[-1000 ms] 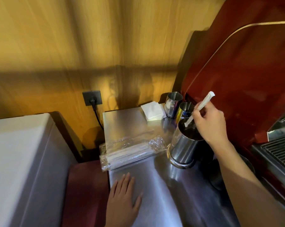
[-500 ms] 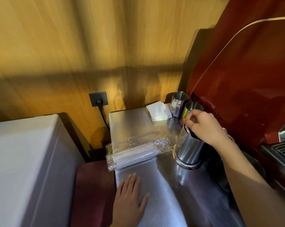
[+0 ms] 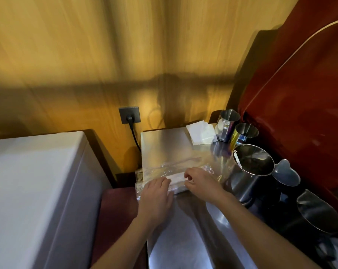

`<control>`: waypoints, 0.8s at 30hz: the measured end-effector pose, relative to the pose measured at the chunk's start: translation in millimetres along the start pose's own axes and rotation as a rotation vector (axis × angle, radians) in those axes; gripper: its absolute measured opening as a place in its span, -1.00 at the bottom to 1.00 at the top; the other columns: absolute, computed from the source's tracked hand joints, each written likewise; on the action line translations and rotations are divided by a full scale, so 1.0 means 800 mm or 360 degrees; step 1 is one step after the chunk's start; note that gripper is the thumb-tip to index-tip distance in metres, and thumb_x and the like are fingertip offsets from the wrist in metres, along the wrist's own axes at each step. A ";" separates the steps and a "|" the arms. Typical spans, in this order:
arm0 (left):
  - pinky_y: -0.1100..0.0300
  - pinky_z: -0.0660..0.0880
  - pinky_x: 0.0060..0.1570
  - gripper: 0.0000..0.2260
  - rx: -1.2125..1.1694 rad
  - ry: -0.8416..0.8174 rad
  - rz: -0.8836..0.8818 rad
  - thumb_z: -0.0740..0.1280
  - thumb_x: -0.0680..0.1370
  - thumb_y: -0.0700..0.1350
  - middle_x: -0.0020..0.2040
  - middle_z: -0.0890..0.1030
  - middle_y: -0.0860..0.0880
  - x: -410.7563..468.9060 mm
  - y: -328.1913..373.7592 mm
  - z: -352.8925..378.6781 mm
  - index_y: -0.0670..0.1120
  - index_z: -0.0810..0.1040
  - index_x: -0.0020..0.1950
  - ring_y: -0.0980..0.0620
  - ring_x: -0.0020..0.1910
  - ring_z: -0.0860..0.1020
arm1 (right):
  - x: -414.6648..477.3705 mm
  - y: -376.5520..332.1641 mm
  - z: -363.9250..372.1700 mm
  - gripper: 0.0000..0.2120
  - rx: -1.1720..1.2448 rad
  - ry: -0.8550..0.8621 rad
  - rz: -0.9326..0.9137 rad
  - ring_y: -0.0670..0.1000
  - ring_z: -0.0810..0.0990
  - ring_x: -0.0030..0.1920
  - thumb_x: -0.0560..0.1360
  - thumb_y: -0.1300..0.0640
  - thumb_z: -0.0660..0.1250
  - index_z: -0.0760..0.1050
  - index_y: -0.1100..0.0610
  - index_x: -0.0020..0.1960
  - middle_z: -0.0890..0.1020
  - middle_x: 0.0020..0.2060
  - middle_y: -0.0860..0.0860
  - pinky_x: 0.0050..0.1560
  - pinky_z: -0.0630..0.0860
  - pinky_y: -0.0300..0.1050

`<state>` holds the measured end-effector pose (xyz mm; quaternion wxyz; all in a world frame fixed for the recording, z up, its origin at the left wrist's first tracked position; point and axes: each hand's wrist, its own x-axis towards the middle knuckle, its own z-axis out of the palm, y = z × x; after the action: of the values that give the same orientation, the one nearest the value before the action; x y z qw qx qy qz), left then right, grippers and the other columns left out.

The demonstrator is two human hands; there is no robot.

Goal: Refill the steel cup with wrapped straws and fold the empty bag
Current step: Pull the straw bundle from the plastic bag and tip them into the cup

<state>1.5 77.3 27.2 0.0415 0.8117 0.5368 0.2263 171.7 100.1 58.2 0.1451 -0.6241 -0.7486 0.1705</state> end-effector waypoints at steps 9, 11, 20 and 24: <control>-0.02 0.04 0.42 -0.51 0.0202 -0.0579 -0.0282 0.05 0.59 0.14 0.49 0.25 -0.08 0.019 -0.040 0.032 -0.03 0.13 0.47 -0.05 0.47 0.16 | 0.029 0.051 0.042 -0.36 -0.0349 -0.0343 -0.0024 0.01 0.14 0.46 0.48 -0.16 0.17 0.02 -0.04 0.47 0.21 0.48 0.00 0.39 0.02 0.13; -0.01 0.10 0.36 -0.53 0.0186 -0.0613 -0.0265 0.11 0.58 0.13 0.41 0.33 -0.08 0.018 -0.044 0.033 -0.02 0.18 0.44 -0.07 0.40 0.25 | 0.029 0.052 0.043 -0.34 -0.0381 -0.0358 -0.0031 0.04 0.20 0.43 0.44 -0.16 0.21 0.03 -0.07 0.46 0.26 0.45 0.01 0.36 0.03 0.18; 0.08 0.16 0.25 -0.58 0.0251 -0.0571 -0.0077 0.34 0.45 0.05 0.23 0.40 -0.09 0.011 -0.035 0.020 -0.08 0.36 0.24 -0.10 0.21 0.32 | 0.026 0.037 0.026 -0.46 -0.0662 -0.0386 -0.0176 0.11 0.29 0.26 0.29 -0.15 0.36 0.36 0.06 0.18 0.38 0.20 0.07 0.22 0.14 0.07; 0.03 0.20 0.36 -0.75 0.0379 -0.0361 0.0091 0.30 0.39 -0.11 0.04 0.58 -0.11 0.000 -0.019 0.014 -0.14 0.45 0.04 -0.12 0.10 0.49 | 0.009 0.026 0.027 -0.64 -0.0605 -0.0283 -0.0302 0.09 0.44 0.15 0.35 0.02 0.31 0.36 0.09 0.10 0.52 0.09 0.03 0.16 0.16 0.02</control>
<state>-6.7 85.2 12.5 -0.0011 0.8461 0.5285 0.0690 179.5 109.0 29.5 -0.0263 -0.5496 -0.8324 0.0663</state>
